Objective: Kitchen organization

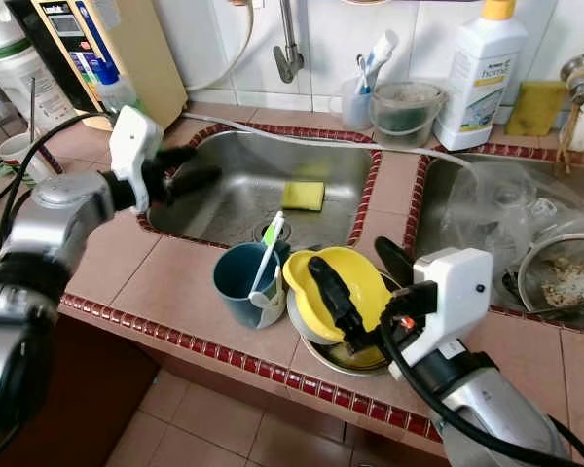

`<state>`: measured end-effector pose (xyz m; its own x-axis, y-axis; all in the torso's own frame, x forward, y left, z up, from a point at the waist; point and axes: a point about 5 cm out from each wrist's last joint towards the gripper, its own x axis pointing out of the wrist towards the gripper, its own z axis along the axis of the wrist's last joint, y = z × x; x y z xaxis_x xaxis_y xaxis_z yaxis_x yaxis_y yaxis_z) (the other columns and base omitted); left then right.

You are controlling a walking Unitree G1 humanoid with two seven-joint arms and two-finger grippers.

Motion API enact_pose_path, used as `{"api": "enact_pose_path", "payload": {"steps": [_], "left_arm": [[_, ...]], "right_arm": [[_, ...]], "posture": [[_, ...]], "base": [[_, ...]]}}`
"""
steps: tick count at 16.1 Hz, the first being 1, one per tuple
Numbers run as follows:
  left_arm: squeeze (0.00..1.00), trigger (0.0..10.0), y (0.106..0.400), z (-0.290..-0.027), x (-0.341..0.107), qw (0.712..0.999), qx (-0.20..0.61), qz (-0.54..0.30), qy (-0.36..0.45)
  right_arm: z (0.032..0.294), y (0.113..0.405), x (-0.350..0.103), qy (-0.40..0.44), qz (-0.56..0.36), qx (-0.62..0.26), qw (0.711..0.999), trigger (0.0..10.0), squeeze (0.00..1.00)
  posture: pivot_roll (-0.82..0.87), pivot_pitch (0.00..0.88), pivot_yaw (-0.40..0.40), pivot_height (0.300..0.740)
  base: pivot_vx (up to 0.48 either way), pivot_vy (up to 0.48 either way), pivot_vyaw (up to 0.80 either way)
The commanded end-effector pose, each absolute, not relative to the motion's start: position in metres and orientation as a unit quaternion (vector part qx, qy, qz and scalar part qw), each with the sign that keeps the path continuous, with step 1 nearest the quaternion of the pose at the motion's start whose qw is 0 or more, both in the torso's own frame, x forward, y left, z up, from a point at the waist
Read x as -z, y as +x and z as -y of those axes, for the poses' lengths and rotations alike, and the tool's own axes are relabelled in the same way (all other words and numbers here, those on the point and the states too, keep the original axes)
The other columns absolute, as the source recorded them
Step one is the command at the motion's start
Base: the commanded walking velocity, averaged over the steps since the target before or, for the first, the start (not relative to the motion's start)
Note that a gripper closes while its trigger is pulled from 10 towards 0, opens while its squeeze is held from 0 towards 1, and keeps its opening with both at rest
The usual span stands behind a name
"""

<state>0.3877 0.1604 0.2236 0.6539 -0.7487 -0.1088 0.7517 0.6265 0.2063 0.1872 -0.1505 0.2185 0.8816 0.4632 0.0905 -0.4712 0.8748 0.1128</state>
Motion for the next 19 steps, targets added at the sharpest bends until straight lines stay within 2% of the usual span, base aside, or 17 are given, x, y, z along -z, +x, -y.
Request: {"api": "enact_pose_path", "payload": {"steps": [1, 5, 13, 17, 19], "left_arm": [[0.00, 10.0, 0.380, -0.159, -0.223, 0.881, 0.453, -0.012, 0.134], [0.00, 10.0, 0.358, -0.139, -0.218, 0.857, 0.502, -0.012, 0.120], [0.00, 10.0, 0.332, -0.110, -0.215, 0.841, 0.538, -0.039, 0.041], [0.00, 10.0, 0.322, -0.108, -0.216, 0.821, 0.567, -0.055, 0.028], [0.00, 10.0, 0.318, -0.102, -0.216, 0.822, 0.567, -0.056, 0.025]], "right_arm": [[0.149, 0.189, -0.217, 0.064, 0.030, -0.251, 0.965, 10.0, 0.00], [0.150, 0.193, -0.214, 0.053, 0.032, -0.248, 0.967, 10.0, 0.00], [0.152, 0.197, -0.207, 0.042, 0.029, -0.243, 0.969, 10.0, 0.00], [0.153, 0.197, -0.206, 0.038, 0.029, -0.243, 0.969, 10.0, 0.00], [0.153, 0.198, -0.205, 0.038, 0.029, -0.243, 0.969, 10.0, 0.00]], "posture": [[-0.23, 0.071, 0.132, 0.740], [-0.22, 0.065, 0.131, 0.740], [-0.22, 0.063, 0.130, 0.740], [-0.22, 0.063, 0.132, 0.740], [-0.22, 0.061, 0.131, 0.740]], "base": [[0.000, 0.000, 0.00], [0.000, 0.000, 0.00], [0.000, 0.000, 0.00], [0.000, 0.000, 0.00], [0.000, 0.000, 0.00]]}}
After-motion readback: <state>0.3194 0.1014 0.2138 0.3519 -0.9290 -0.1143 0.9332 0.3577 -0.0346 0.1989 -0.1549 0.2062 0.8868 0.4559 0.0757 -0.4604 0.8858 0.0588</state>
